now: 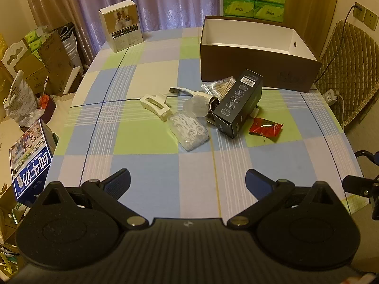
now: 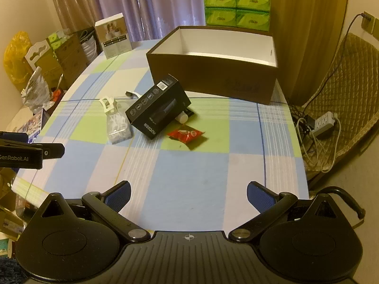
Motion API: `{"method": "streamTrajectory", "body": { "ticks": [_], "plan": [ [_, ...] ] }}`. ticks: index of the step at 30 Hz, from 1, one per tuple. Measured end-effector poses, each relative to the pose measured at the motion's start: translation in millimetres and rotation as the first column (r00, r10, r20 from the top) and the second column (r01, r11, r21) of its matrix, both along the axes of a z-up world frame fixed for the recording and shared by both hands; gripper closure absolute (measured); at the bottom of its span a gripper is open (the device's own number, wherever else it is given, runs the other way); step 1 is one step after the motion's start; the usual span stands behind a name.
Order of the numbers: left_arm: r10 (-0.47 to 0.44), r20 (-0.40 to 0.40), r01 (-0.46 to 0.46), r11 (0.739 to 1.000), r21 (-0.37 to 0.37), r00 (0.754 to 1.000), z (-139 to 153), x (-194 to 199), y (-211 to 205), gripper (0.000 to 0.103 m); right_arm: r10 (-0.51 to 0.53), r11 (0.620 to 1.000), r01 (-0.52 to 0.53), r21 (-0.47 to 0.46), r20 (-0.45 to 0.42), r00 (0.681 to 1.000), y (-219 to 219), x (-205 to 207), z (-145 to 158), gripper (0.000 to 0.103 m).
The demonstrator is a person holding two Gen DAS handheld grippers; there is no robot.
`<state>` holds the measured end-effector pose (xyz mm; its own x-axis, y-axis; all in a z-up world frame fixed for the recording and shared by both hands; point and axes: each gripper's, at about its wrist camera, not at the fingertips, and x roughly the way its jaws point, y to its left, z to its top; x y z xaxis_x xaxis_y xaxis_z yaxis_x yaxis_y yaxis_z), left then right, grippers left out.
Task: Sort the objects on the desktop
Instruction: 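Move both tools toward the cluttered objects on the table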
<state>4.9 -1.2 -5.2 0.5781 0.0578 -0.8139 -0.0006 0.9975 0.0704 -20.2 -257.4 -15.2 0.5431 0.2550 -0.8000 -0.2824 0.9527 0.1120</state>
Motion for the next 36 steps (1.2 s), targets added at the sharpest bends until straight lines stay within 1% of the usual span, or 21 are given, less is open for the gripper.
{"method": "streamTrajectory", "body": {
  "ticks": [13,36],
  "plan": [
    [0.008,0.007,-0.008,1.0,-0.007,1.0,-0.9,-0.1,2.8,0.001,0.012,1.0,-0.012,-0.004,0.004,1.0,5.2,1.2,-0.9,0.002],
    [0.008,-0.01,-0.008,1.0,-0.018,1.0,-4.6,6.4,6.7,0.001,0.021,1.0,-0.021,0.002,-0.013,1.0,12.0,7.0,-3.1,0.002]
  ]
}}
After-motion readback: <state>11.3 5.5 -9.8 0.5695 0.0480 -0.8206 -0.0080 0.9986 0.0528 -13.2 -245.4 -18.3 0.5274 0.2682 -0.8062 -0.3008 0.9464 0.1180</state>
